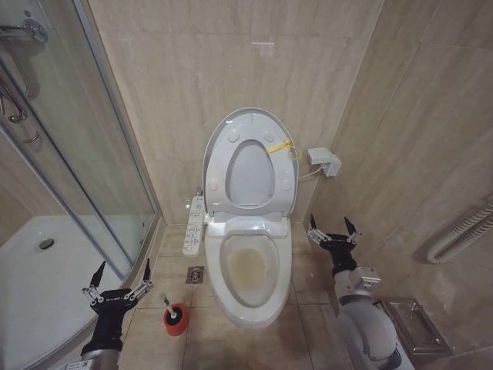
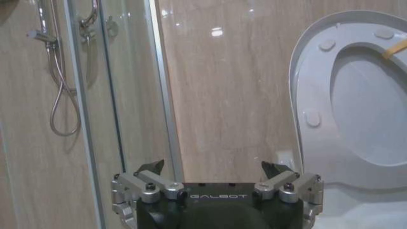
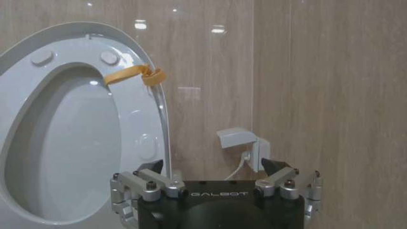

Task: Open the toilet lid, clean the toilet bowl with a toilet brush, close the toilet lid, and flush.

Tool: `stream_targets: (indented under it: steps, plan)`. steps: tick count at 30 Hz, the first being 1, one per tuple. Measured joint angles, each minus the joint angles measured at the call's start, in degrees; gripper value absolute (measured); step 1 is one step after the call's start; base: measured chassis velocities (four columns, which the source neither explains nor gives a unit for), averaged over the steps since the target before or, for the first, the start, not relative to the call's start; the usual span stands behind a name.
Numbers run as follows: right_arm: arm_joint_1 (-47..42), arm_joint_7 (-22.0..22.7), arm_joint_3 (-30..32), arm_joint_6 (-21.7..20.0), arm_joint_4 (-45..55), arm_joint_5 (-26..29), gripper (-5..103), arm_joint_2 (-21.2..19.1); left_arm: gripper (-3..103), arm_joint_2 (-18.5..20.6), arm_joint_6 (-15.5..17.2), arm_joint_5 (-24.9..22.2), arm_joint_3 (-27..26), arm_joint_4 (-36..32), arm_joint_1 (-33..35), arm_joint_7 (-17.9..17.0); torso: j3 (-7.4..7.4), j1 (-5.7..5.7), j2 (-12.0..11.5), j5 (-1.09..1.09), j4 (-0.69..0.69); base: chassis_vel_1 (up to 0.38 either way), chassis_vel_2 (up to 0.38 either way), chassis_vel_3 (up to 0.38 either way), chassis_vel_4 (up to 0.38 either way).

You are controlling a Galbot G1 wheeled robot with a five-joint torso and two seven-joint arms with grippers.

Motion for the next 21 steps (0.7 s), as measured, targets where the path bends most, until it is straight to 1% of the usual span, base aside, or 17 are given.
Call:
stream_targets:
  steps: [4,6,7,8,11,12,16,17,19,20,21]
  plan:
    - [-1.39,-0.10,0.38,0.85,-0.02,-0.78,100,0.29,100,0.00,0.00,0.00,0.00,0.00,0.00,0.00,0.00,0.00,0.00,0.00,0.03,0.000,0.000,0.000,0.000]
    - [-5.04,-0.54,1.47,3.08,-0.40,-2.77,100,1.15,100,0.00,0.00,0.00,0.00,0.00,0.00,0.00,0.00,0.00,0.00,0.00,0.00,0.000,0.000,0.000,0.000]
    - [-7.65,-0.90,2.33,4.84,-0.64,-4.29,100,1.81,100,0.00,0.00,0.00,0.00,0.00,0.00,0.00,0.00,0.00,0.00,0.00,-0.01,0.000,0.000,0.000,0.000]
    - [-7.65,-0.90,2.33,4.84,-0.64,-4.29,100,1.81,100,0.00,0.00,0.00,0.00,0.00,0.00,0.00,0.00,0.00,0.00,0.00,-0.01,0.000,0.000,0.000,0.000]
    - [-13.45,-1.68,4.16,8.63,-1.23,-7.66,100,3.21,100,0.00,0.00,0.00,0.00,0.00,0.00,0.00,-0.01,0.00,0.00,0.00,-0.01,0.000,0.000,0.000,0.000]
    - [-13.45,-1.68,4.16,8.63,-1.23,-7.66,100,3.21,100,0.00,0.00,0.00,0.00,0.00,0.00,0.00,-0.01,0.00,0.00,0.00,-0.01,0.000,0.000,0.000,0.000]
    - [-21.99,-2.88,6.83,14.26,-2.09,-12.59,100,5.32,100,0.00,0.00,0.00,0.00,-0.01,0.00,0.00,-0.01,0.00,0.00,0.00,0.00,0.000,0.000,0.000,0.000]
    - [-21.99,-2.88,6.83,14.26,-2.09,-12.59,100,5.32,100,0.00,0.00,0.00,0.00,-0.01,0.00,0.00,-0.01,0.00,0.00,0.00,0.00,0.000,0.000,0.000,0.000]
    - [-25.61,-3.01,7.67,17.47,-2.74,-14.97,100,6.62,100,0.00,0.00,0.00,0.00,0.00,0.00,0.00,-0.01,-0.01,0.01,-0.04,-0.02,0.000,0.000,0.000,0.000]
    - [-25.88,-2.76,7.09,18.93,-3.13,-15.65,100,7.74,100,-0.01,0.00,0.00,0.01,-0.01,-0.01,0.00,-0.01,-0.01,0.00,-0.01,-0.04,0.000,0.000,0.000,0.000]
    - [-25.58,-2.68,6.90,19.41,-3.27,-15.76,100,8.06,100,0.00,0.00,0.00,0.00,0.00,-0.01,0.00,-0.01,-0.01,0.01,0.01,-0.04,0.000,0.000,0.000,0.000]
